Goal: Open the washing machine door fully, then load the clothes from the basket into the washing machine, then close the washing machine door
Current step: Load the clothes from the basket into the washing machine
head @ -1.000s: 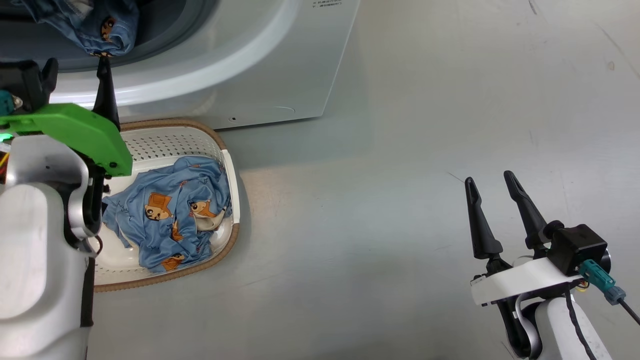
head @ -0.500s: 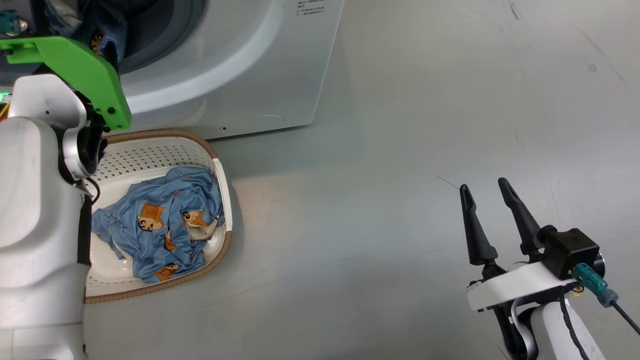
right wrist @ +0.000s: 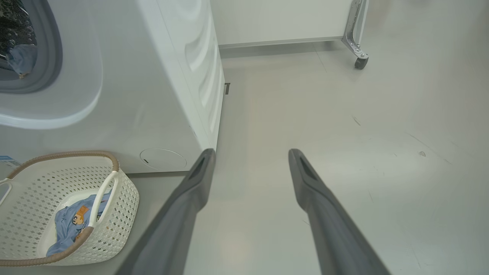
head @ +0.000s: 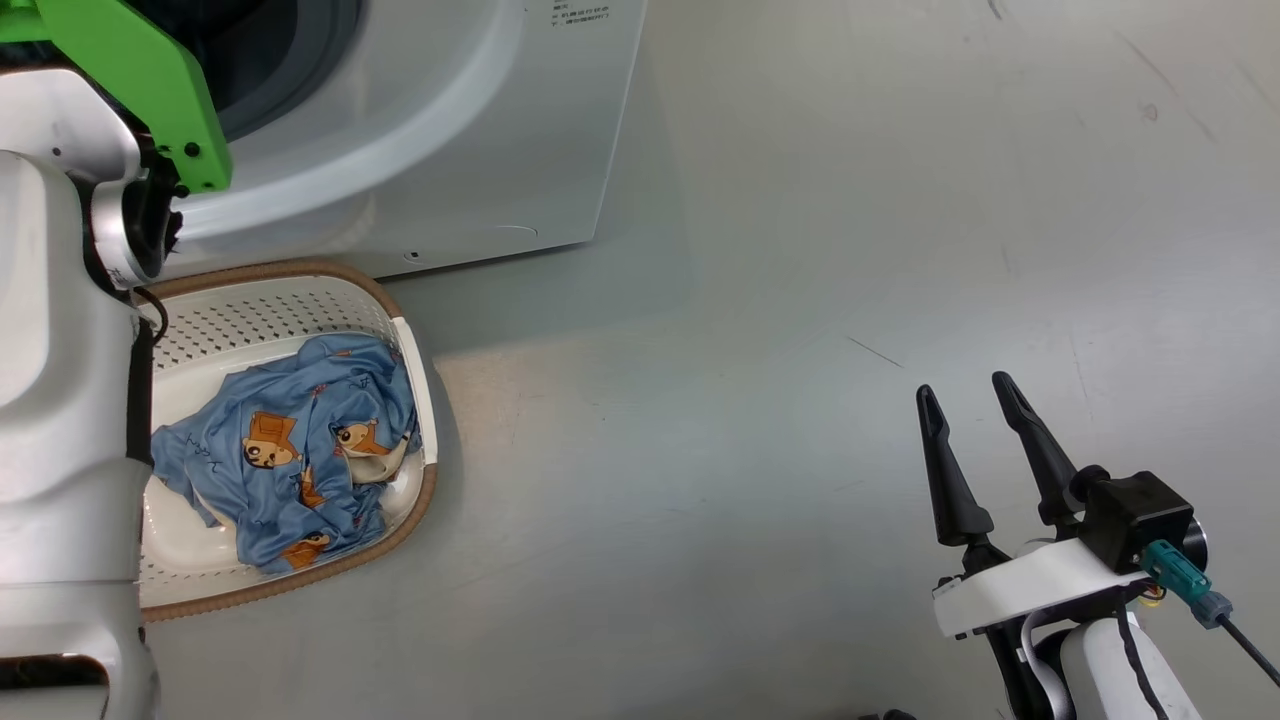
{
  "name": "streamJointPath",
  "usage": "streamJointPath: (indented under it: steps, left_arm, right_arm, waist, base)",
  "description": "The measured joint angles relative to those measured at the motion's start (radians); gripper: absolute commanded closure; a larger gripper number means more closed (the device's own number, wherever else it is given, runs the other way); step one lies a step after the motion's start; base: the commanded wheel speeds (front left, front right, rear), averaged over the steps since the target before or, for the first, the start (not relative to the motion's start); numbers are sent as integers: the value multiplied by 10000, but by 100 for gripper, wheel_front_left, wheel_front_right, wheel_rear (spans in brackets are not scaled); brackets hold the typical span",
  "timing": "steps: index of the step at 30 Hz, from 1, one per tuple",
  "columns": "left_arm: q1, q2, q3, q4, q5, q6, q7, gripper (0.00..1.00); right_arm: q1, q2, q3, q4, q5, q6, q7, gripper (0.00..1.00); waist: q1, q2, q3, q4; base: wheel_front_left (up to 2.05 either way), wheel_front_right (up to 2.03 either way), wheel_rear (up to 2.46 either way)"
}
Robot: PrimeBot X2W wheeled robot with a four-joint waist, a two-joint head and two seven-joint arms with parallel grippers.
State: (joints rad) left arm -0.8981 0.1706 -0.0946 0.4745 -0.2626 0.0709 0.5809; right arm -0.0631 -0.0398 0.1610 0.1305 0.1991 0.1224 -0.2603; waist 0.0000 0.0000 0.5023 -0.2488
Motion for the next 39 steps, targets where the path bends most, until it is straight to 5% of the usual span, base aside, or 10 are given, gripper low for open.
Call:
streamJointPath:
  steps: [21,37,39]
  left_arm:
    - [-933,1145,-420,1691,1137,13,-13,0]
    - [-1495,1081,-430,2382,1112,-125,-322,0]
    - [-1552,1081,-430,2435,1110,-184,-433,34]
  right_arm:
    - [108,12,-138,-322,2,0,0,0]
    - [115,25,-288,-523,140,0,0,0]
    - [115,31,-318,-541,207,0,0,0]
  waist:
    - [0,0,863,-295]
    - [0,0,1264,-526]
    - [0,0,1298,-537]
  base:
    - [0,0,0]
    - [0,0,0]
    - [0,0,0]
